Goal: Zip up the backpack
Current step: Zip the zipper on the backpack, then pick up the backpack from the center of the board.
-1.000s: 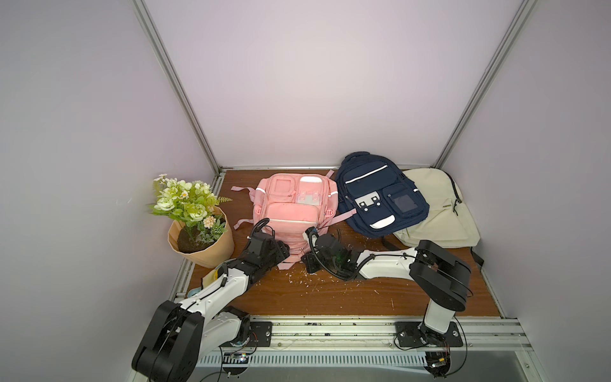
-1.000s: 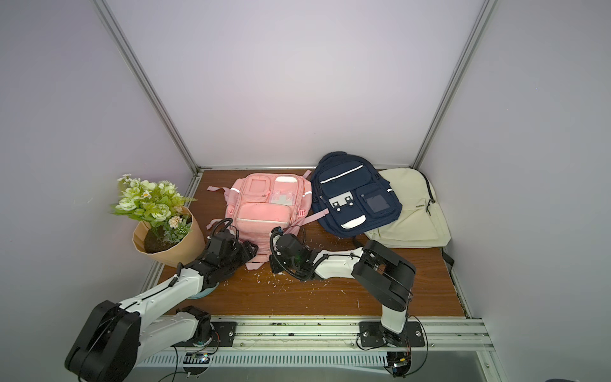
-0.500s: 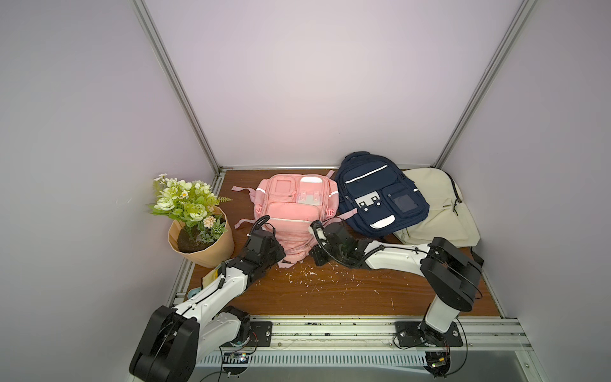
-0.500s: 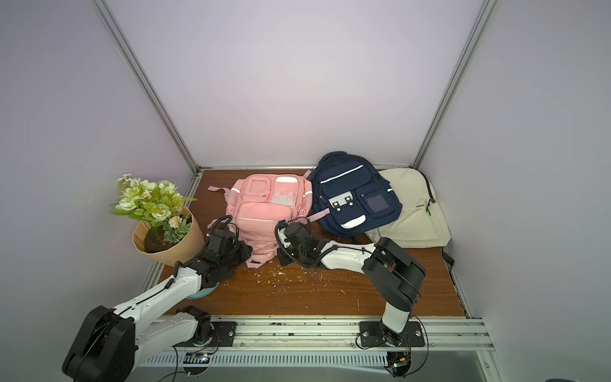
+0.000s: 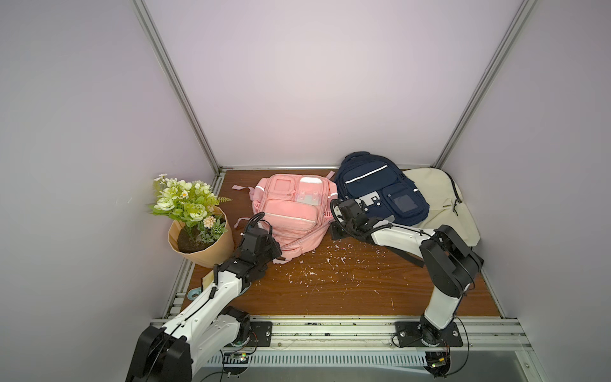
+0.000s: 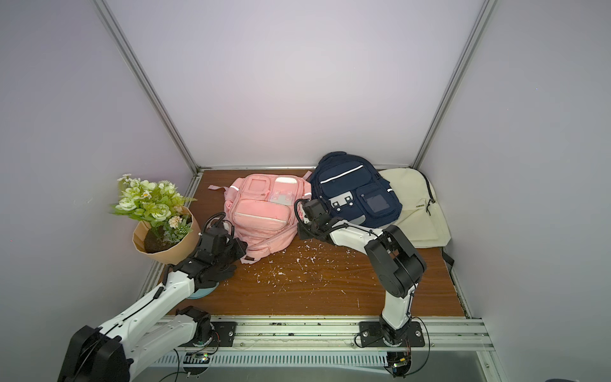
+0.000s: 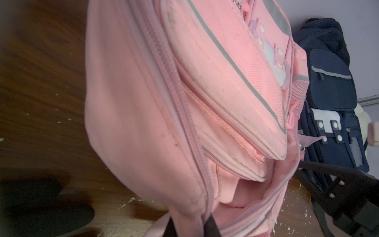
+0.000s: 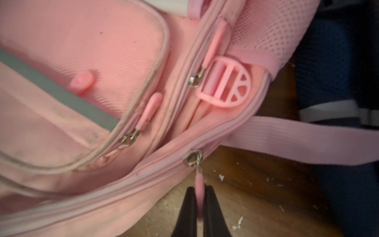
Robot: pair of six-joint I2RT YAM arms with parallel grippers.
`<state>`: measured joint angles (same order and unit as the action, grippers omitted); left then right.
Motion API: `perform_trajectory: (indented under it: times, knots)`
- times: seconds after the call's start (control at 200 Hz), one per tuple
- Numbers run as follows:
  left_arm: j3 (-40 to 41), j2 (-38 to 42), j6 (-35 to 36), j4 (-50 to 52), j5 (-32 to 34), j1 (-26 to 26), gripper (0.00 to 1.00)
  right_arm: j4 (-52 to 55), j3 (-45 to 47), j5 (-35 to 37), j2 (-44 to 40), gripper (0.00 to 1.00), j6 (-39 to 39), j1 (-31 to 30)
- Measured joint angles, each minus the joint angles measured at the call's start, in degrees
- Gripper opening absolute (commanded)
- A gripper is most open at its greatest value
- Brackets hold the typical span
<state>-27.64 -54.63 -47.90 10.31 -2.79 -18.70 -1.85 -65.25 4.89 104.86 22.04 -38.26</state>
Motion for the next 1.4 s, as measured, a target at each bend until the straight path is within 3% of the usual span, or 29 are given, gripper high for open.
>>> perform_trajectory:
  times: [0.205,0.435,0.54,0.621,0.746,0.981,1.161,1.401]
  knots:
    - [-3.4,0.5,2.7,3.3,0.2,0.0,0.0,2.8,-5.9,3.6,4.1,0.0,-1.3,2.0]
    - [-7.4,0.6,5.6,6.3,0.5,0.0,0.0,2.6,-6.8,2.7,3.7,0.0,-2.2,2.4]
    - [-11.4,-1.3,7.6,9.1,0.9,0.1,0.0,1.0,-4.2,0.9,1.1,0.23,-2.6,2.5]
    - [-16.9,-4.2,9.9,12.4,1.5,0.1,0.01,0.0,-0.9,-0.3,-3.2,0.41,-3.1,2.5]
    - [-28.9,-10.1,15.4,16.9,2.0,0.2,0.02,-1.0,3.1,-1.6,-12.2,0.52,-4.3,2.4]
    - [-53.9,-20.1,28.8,23.2,3.1,-1.7,0.02,-3.4,6.5,-0.7,-28.1,0.56,-7.3,2.3]
    - [-69.5,-24.5,40.1,27.7,2.9,-5.2,0.01,-4.7,8.0,-0.3,-35.1,0.58,-10.7,2.3]
    - [-81.5,-25.7,52.7,33.1,-2.8,-5.4,0.08,-7.8,8.0,-5.3,-40.0,0.59,-15.5,2.3]
